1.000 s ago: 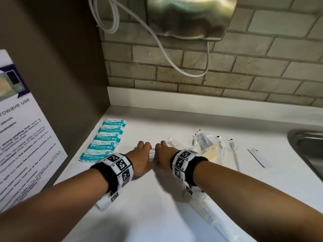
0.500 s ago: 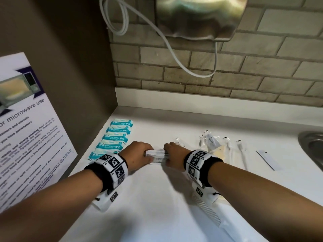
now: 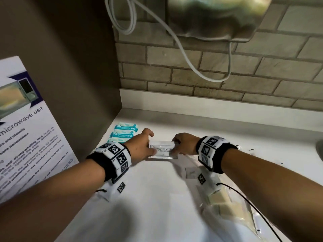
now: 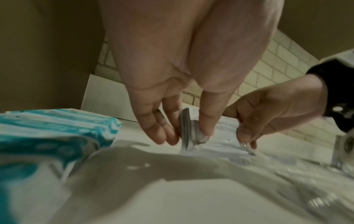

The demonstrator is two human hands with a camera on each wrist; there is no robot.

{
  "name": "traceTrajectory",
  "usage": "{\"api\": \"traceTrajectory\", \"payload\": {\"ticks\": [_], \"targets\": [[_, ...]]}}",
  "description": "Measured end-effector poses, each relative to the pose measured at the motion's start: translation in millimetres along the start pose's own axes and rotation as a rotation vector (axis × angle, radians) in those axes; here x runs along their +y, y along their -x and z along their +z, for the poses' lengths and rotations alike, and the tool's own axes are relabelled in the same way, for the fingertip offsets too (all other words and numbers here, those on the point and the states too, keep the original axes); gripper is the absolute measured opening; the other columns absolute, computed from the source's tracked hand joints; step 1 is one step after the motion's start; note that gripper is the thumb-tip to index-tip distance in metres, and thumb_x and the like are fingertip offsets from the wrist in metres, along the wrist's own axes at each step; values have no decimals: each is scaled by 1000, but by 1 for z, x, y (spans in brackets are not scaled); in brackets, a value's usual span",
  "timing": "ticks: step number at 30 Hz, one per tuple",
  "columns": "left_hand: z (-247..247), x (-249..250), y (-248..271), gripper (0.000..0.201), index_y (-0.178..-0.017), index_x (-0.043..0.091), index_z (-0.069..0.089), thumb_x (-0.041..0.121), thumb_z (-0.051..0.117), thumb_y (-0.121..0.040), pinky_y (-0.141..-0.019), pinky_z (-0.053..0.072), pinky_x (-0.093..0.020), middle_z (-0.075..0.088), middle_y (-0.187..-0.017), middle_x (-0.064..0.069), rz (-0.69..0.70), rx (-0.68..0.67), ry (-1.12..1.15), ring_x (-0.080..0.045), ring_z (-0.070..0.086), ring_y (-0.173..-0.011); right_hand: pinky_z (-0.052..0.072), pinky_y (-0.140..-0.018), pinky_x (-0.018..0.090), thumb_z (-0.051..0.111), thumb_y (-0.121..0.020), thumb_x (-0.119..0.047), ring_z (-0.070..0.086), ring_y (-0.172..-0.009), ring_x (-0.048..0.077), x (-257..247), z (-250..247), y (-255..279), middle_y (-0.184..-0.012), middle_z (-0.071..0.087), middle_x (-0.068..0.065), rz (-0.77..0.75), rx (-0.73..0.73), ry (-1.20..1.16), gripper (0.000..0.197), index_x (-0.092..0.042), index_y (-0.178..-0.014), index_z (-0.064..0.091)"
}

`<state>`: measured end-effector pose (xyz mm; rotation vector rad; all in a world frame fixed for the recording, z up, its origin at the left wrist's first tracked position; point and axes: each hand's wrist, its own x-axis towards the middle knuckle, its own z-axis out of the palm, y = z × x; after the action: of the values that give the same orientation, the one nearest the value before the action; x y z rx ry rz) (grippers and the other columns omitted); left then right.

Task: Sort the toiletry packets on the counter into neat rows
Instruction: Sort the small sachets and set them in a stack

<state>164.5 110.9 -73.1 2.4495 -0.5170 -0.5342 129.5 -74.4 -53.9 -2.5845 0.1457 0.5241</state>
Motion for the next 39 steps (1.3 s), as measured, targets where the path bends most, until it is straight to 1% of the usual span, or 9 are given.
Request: {"api": "traceTrajectory", "payload": {"ticks": [4, 7, 9, 13, 20, 23, 28, 34, 39], "targets": [[-25, 5, -31, 54, -128, 19, 42, 32, 71, -85, -86, 44, -29, 61, -109, -4, -38, -5, -17, -20, 59, -98, 43, -60, 23, 78, -78, -17, 50, -63, 12, -3, -24, -33, -68, 52, -3, 55, -24, -138, 31, -19, -71, 48], [-30, 2, -58, 60, -129, 15, 43, 28, 76, -81, -83, 45, -27, 57, -103, -3, -69, 22, 76, -19, 59, -91, 55, -77, 31, 72, -81, -3, 58, -71, 20, -3, -30, -50, -72, 60, 10, 104, -49, -336, 32, 3, -110, 59], [-31, 0, -72, 63, -129, 10, 41, 22, 78, -79, -86, 52, -35, 58, -100, -5, -83, 33, 148, -23, 63, -86, 55, -90, 39, 70, -83, -1, 60, -79, 25, -1, -31, -61, -74, 61, 12, 128, -57, -370, 39, 9, -118, 57], [-33, -6, -93, 57, -125, 7, 41, 14, 76, -80, -85, 56, -42, 59, -87, -6, -97, 78, 183, -27, 64, -78, 57, -85, 36, 69, -83, -3, 61, -67, 20, 0, -29, -82, -70, 62, 11, 139, -40, -384, 30, 13, -108, 62], [-28, -17, -111, 66, -133, 14, 42, 26, 77, -79, -90, 52, -34, 62, -111, -6, -121, 96, -13, -25, 64, -100, 57, -70, 30, 69, -83, -6, 60, -58, 18, -5, -24, -98, -67, 63, 11, 166, -39, -313, 13, -2, -74, 60], [-28, -13, -114, 71, -139, 12, 38, 25, 75, -80, -90, 50, -31, 62, -119, -10, -111, 108, -89, -27, 62, -105, 58, -64, 27, 71, -80, -7, 62, -56, 17, -6, -25, -100, -67, 66, 11, 181, -35, -274, 6, -1, -78, 69], [-27, -4, -116, 68, -141, 10, 36, 23, 71, -84, -89, 47, -29, 60, -124, -13, -82, 107, -187, -29, 59, -112, 59, -82, 42, 73, -76, -6, 67, -71, 28, -4, -25, -100, -77, 69, 17, 191, 33, -269, 20, -10, -69, 55], [-19, -4, -115, 57, -135, 8, 41, 24, 67, -87, -87, 47, -30, 60, -123, -14, -81, 121, -265, -31, 59, -111, 60, -79, 43, 80, -70, -18, 72, -66, 22, 3, -20, -98, -68, 74, 11, 198, 50, -232, 18, -3, -75, 71], [-22, 0, -112, 52, -132, 6, 43, 25, 63, -89, -94, 47, -36, 52, -130, -16, -101, 101, -285, -33, 55, -115, 57, -86, 44, 77, -78, -25, 64, -69, 24, 5, -22, -83, -75, 72, 12, 160, 86, -220, 22, -12, -78, 60]]}}
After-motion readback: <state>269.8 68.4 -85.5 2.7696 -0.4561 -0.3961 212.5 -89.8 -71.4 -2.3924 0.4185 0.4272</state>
